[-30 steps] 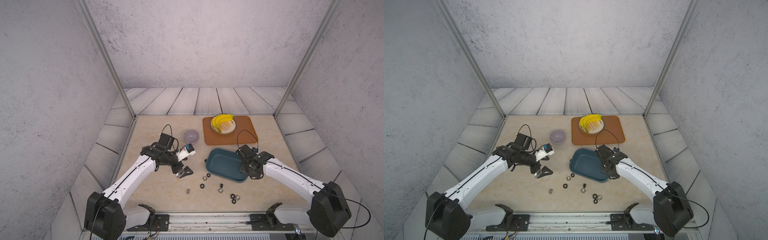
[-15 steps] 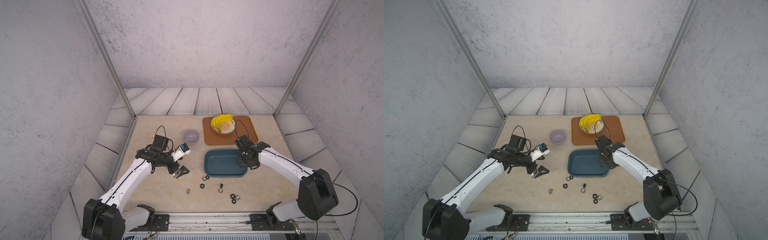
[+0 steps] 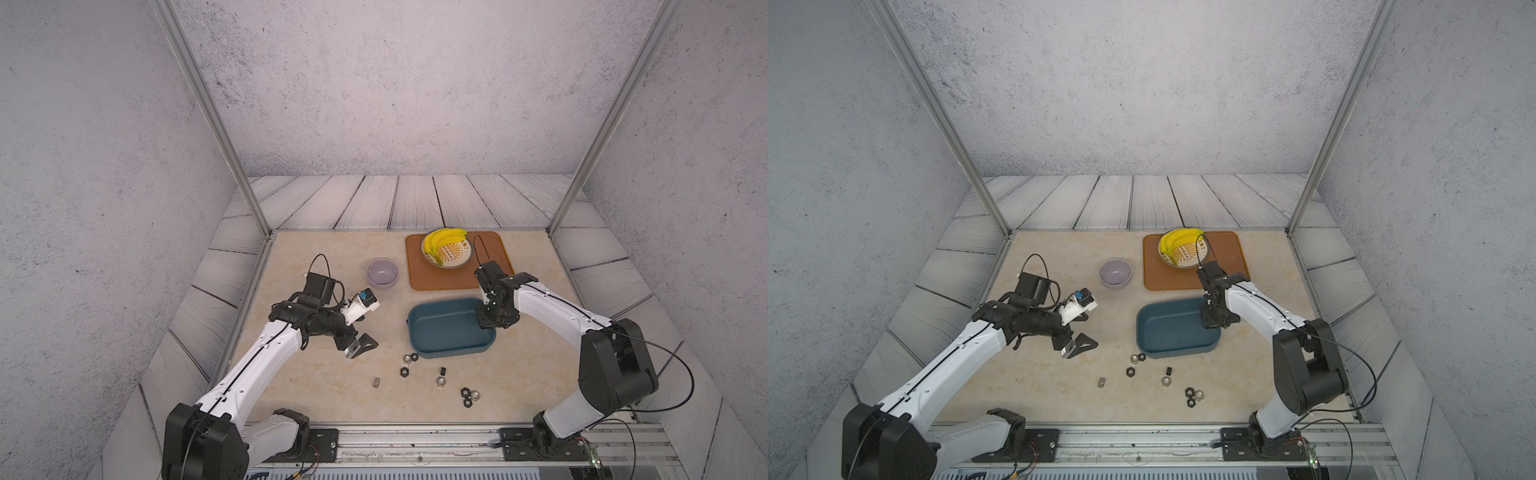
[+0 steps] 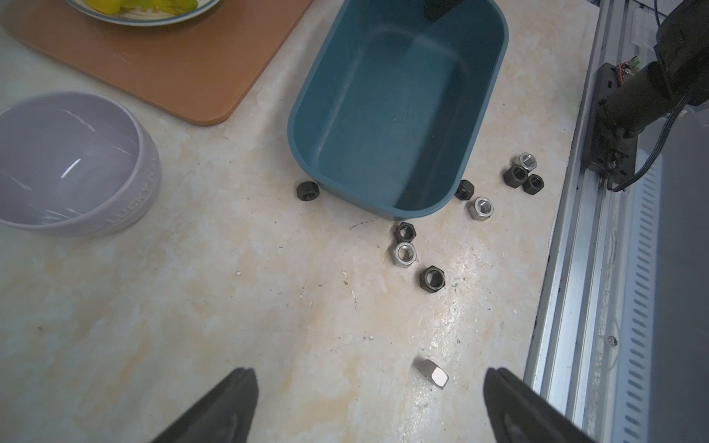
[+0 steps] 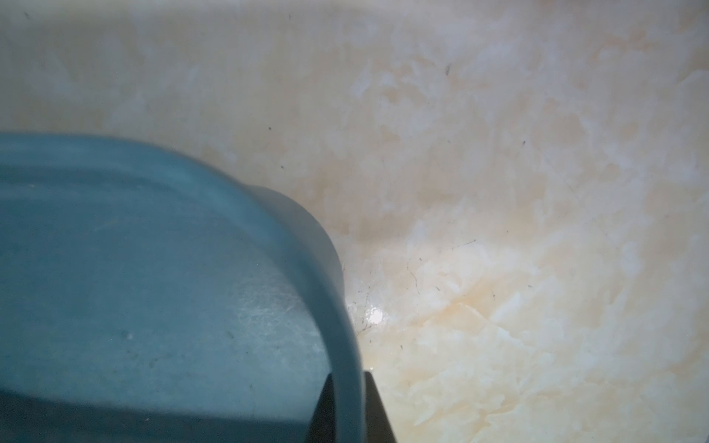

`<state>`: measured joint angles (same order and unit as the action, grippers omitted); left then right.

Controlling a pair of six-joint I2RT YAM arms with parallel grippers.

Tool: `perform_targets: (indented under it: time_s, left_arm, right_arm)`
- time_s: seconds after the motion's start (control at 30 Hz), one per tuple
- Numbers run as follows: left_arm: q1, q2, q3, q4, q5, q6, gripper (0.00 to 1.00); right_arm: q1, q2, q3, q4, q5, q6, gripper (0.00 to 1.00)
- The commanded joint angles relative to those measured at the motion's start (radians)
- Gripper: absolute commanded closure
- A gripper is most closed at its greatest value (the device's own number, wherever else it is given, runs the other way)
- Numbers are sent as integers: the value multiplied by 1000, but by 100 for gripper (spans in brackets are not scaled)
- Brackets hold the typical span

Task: Put the nuts on the desktop into the storage box
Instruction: Adjust the storage box at the center of the board.

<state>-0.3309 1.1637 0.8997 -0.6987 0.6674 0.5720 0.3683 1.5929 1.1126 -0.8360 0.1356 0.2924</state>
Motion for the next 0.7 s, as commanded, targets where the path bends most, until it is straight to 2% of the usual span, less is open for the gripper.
perform_targets:
  time_s: [0.0,0.4,0.67]
  left_arm:
    - [7,-6,-13,5,25,0,2]
    - [8,6,-25,20,30,-4,2]
    - [8,8,-24,22,28,-6,2]
  right_arm:
    - [-26,21,14,-56,20,-47,98]
    - [-54,57,26,-54,22,-50,79]
    - [-56,65,32,-77,42,-36,73]
